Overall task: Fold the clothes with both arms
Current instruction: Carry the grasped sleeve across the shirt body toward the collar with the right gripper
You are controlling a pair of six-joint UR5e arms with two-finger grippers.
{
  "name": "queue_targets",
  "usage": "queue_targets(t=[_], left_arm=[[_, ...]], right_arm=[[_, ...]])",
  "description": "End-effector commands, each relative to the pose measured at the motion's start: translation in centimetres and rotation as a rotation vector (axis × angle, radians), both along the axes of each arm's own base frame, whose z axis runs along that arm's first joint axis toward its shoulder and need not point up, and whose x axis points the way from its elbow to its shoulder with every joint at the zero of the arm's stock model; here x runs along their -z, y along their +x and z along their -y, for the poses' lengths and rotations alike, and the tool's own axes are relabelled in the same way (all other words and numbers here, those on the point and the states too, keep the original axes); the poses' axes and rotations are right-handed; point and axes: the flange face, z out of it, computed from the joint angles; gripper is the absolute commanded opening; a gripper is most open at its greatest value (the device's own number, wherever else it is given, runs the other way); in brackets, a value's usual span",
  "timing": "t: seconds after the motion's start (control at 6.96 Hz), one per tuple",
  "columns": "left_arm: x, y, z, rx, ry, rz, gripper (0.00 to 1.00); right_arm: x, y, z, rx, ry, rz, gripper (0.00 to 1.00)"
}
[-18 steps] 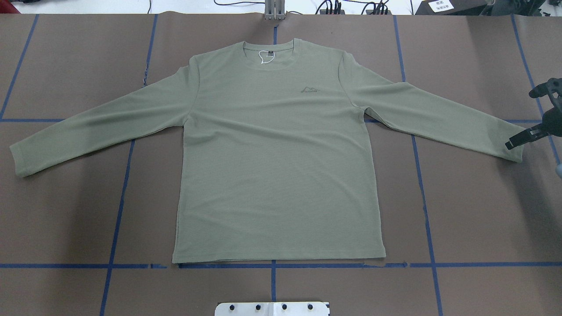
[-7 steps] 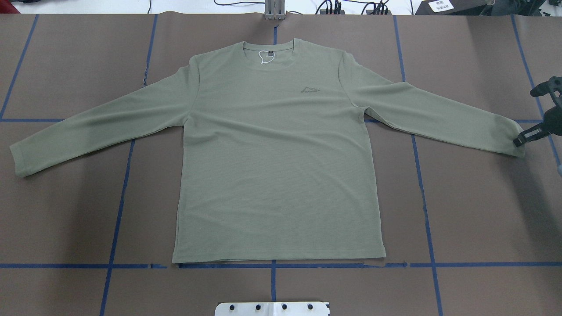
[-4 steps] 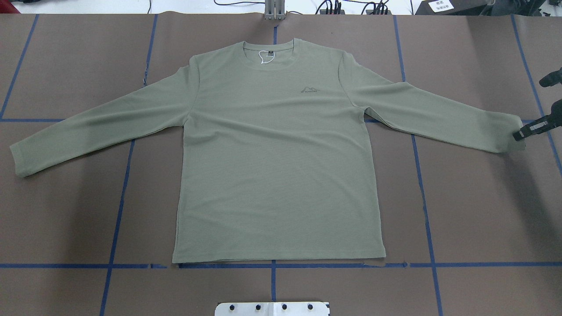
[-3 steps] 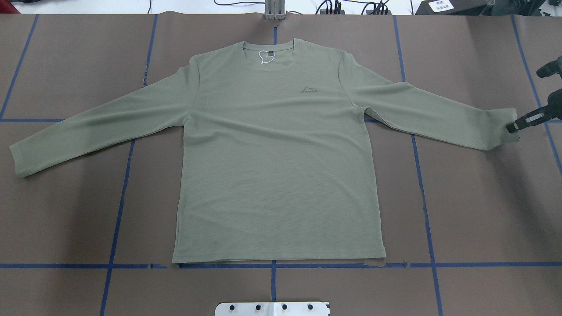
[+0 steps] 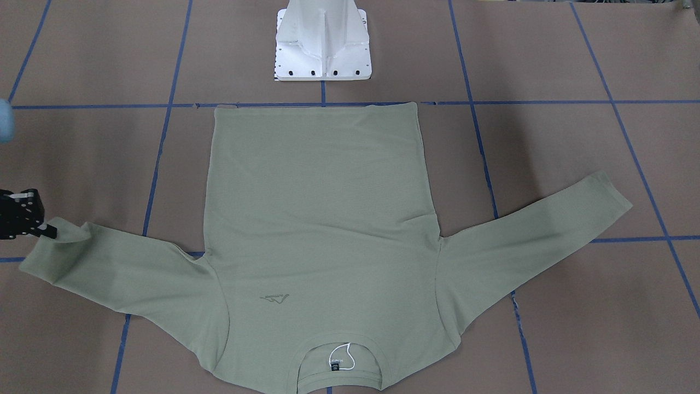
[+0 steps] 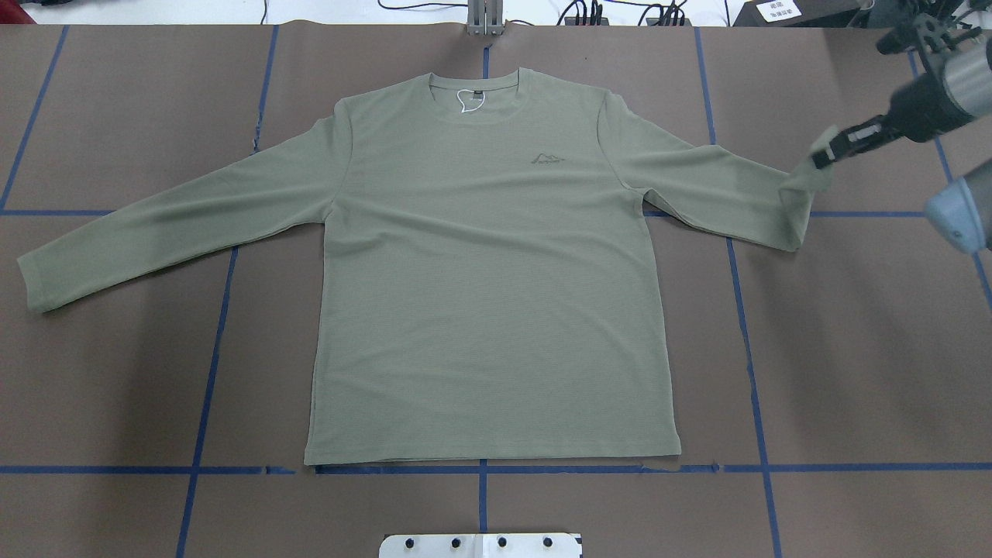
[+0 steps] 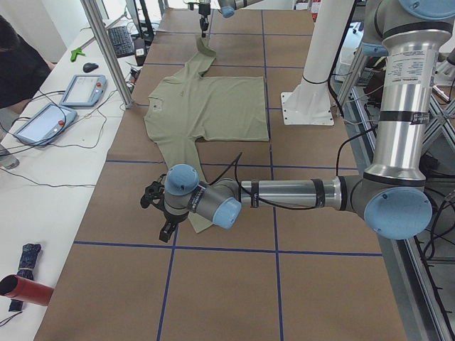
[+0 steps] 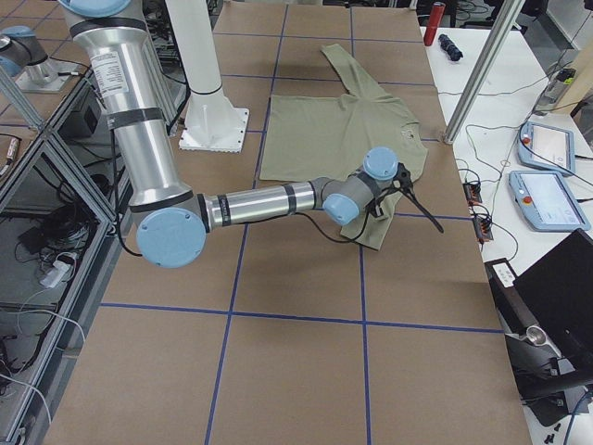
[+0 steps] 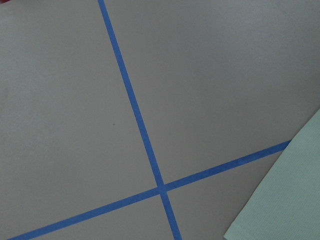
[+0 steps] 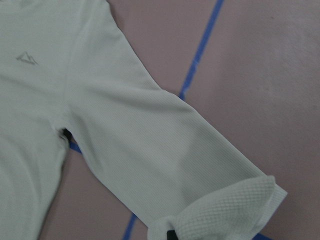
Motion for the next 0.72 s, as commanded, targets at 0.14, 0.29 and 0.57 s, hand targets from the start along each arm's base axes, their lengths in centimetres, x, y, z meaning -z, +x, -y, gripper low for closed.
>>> queue_targets(t=[0.14, 0.29, 0.57], left_arm=[[0.1, 0.0, 0.3, 0.003, -0.005, -0.003, 0.99], [-0.1, 0.0, 0.2, 0.004, -0.008, -0.001, 0.99], [-0.7, 0.0, -0.1, 0.006, -0.017, 0.004, 0.99]], right_arm=[[22.8, -13.7, 3.5, -0.004, -0.051, 0.062, 0.00], [30.6, -18.3, 2.5, 0.022, -0.070, 0.058, 0.00], [40.4, -28.4, -2.2, 0.007, 0.070, 0.052, 0.00]])
